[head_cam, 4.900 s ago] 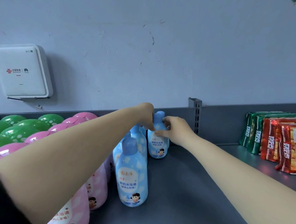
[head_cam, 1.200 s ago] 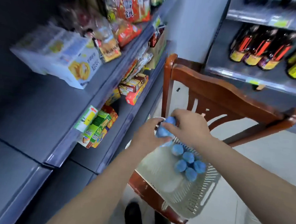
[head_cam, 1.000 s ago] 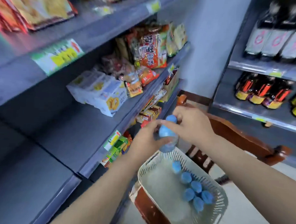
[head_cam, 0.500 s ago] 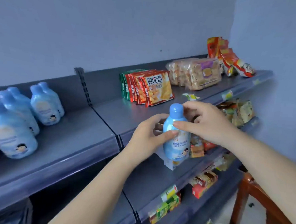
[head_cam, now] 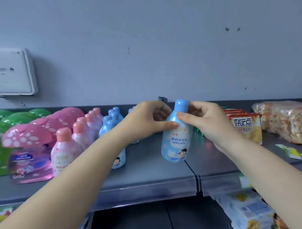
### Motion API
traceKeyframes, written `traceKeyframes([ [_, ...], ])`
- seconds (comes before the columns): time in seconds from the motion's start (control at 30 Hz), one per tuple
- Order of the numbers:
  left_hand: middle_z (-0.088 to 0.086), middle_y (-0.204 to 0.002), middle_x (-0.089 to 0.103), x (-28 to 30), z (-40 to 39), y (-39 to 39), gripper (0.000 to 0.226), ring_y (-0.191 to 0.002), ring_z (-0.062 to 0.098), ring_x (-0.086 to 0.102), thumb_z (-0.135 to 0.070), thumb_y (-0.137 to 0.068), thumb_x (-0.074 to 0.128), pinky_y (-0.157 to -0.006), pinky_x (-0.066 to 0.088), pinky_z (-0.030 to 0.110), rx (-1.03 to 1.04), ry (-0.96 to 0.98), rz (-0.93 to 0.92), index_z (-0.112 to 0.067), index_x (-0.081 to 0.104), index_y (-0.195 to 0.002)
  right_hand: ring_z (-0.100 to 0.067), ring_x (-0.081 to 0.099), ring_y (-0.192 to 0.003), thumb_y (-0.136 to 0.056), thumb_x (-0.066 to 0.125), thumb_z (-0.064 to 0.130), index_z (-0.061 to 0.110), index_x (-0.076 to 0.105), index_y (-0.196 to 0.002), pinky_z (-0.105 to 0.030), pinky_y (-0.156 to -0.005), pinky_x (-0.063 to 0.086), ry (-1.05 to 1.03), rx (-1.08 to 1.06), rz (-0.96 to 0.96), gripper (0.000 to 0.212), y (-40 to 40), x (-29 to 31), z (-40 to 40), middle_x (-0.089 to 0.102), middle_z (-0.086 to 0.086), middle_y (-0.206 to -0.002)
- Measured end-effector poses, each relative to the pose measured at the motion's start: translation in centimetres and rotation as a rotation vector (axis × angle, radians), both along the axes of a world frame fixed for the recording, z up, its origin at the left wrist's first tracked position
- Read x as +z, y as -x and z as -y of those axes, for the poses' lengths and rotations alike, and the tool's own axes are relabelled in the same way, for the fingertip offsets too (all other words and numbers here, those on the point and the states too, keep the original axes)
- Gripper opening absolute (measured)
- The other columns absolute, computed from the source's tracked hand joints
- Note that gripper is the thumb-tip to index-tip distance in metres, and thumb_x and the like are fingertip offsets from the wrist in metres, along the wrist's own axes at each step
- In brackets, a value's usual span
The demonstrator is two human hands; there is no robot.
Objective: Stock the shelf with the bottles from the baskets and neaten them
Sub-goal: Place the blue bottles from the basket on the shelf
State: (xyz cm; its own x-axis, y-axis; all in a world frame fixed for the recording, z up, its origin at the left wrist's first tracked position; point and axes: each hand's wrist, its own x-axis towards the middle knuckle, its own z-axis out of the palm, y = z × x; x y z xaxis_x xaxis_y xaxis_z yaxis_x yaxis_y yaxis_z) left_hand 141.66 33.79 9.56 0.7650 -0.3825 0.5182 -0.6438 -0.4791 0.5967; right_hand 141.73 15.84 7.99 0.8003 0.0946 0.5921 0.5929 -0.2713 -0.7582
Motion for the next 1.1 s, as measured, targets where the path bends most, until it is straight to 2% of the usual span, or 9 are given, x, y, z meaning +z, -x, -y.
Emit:
traceKeyframes([
  [0.17, -0.004, -0.086, 0.069, 3.0, -3.5, -3.6, 0.018, -0.073, 0.004, 0.062, -0.021, -0.076, 0.076, -0.065, 0.049, 0.010, 0.148, -0.159, -0.018, -0.017, 0.067, -0.090, -0.006, 0.062, -0.078, -0.079, 0.073, 0.019, 0.011, 0.071, -0.094, -0.022, -0.077, 0.050, 0.037, 0.045, -0.067, 0.017, -4.9, 1.2, -4.1, 0.070, 0.002, -0.089],
  [0.3, -0.004, -0.083, 0.065, 4.0, -5.0, -6.8, 0.024, -0.077, 0.012, 0.060, -0.019, -0.076, 0.074, -0.070, 0.049, 0.020, 0.266, -0.353, -0.030, -0.010, 0.068, -0.098, -0.007, 0.061, -0.079, -0.079, 0.074, 0.023, 0.008, 0.070, -0.097, -0.019, -0.069, 0.046, 0.123, 0.026, -0.118, 0.024, -8.7, 1.1, -6.9, 0.069, 0.001, -0.089],
  [0.37, -0.001, -0.088, 0.065, 4.0, -5.5, -8.4, 0.026, -0.080, 0.015, 0.058, -0.018, -0.077, 0.073, -0.062, 0.048, 0.016, 0.305, -0.403, -0.062, -0.008, 0.067, -0.101, -0.008, 0.063, -0.083, -0.079, 0.074, 0.023, 0.008, 0.071, -0.097, -0.019, -0.066, 0.046, 0.156, 0.025, -0.136, 0.024, -10.3, 1.1, -7.9, 0.070, 0.001, -0.092],
  [0.43, 0.002, -0.096, 0.066, 3.9, -5.9, -9.9, 0.029, -0.083, 0.016, 0.057, -0.019, -0.077, 0.073, -0.054, 0.044, 0.015, 0.342, -0.443, -0.084, -0.008, 0.067, -0.103, -0.010, 0.065, -0.089, -0.078, 0.075, 0.023, 0.009, 0.071, -0.098, -0.021, -0.071, 0.050, 0.186, 0.015, -0.144, 0.024, -11.8, 1.0, -8.6, 0.071, 0.000, -0.095],
  [0.5, 0.005, -0.100, 0.068, 3.7, -6.2, -11.3, 0.030, -0.086, 0.018, 0.058, -0.019, -0.077, 0.074, -0.060, 0.045, 0.021, 0.366, -0.469, -0.106, -0.007, 0.067, -0.103, -0.013, 0.066, -0.091, -0.077, 0.076, 0.022, 0.007, 0.071, -0.098, -0.027, -0.078, 0.051, 0.206, 0.001, -0.155, 0.025, -13.0, 0.8, -9.3, 0.072, -0.002, -0.096],
  [0.6, 0.004, -0.094, 0.065, 3.3, -6.6, -12.9, 0.027, -0.085, 0.019, 0.056, -0.018, -0.077, 0.073, -0.053, 0.043, 0.021, 0.403, -0.525, -0.133, -0.006, 0.067, -0.100, -0.017, 0.066, -0.093, -0.076, 0.077, 0.021, 0.005, 0.071, -0.098, -0.035, -0.085, 0.051, 0.230, -0.016, -0.174, 0.028, -14.5, 0.3, -10.0, 0.072, -0.005, -0.097],
  [0.8, 0.004, -0.089, 0.063, 1.9, -6.7, -15.1, 0.025, -0.079, 0.018, 0.053, -0.019, -0.078, 0.072, -0.071, 0.043, 0.026, 0.454, -0.610, -0.177, -0.005, 0.069, -0.098, -0.015, 0.058, -0.084, -0.073, 0.078, 0.022, -0.002, 0.068, -0.097, -0.033, -0.077, 0.048, 0.262, -0.040, -0.220, 0.035, -16.3, -1.2, -10.9, 0.070, -0.012, -0.097],
  [0.9, 0.003, -0.089, 0.063, 1.4, -6.8, -15.5, 0.027, -0.078, 0.017, 0.053, -0.020, -0.079, 0.072, -0.065, 0.043, 0.024, 0.469, -0.646, -0.194, -0.005, 0.069, -0.101, -0.012, 0.058, -0.081, -0.076, 0.077, 0.022, 0.001, 0.068, -0.096, -0.023, -0.067, 0.044, 0.257, -0.027, -0.245, 0.030, -16.7, -1.9, -11.3, 0.066, -0.003, -0.087],
  [1.1, 0.003, -0.085, 0.062, 1.1, -6.9, -15.8, 0.028, -0.075, 0.017, 0.053, -0.021, -0.079, 0.072, -0.054, 0.039, 0.019, 0.464, -0.662, -0.244, -0.004, 0.069, -0.101, -0.011, 0.057, -0.078, -0.075, 0.077, 0.020, 0.007, 0.068, -0.092, -0.021, -0.061, 0.042, 0.236, -0.016, -0.244, 0.023, -17.3, -2.9, -11.5, 0.062, 0.006, -0.078],
])
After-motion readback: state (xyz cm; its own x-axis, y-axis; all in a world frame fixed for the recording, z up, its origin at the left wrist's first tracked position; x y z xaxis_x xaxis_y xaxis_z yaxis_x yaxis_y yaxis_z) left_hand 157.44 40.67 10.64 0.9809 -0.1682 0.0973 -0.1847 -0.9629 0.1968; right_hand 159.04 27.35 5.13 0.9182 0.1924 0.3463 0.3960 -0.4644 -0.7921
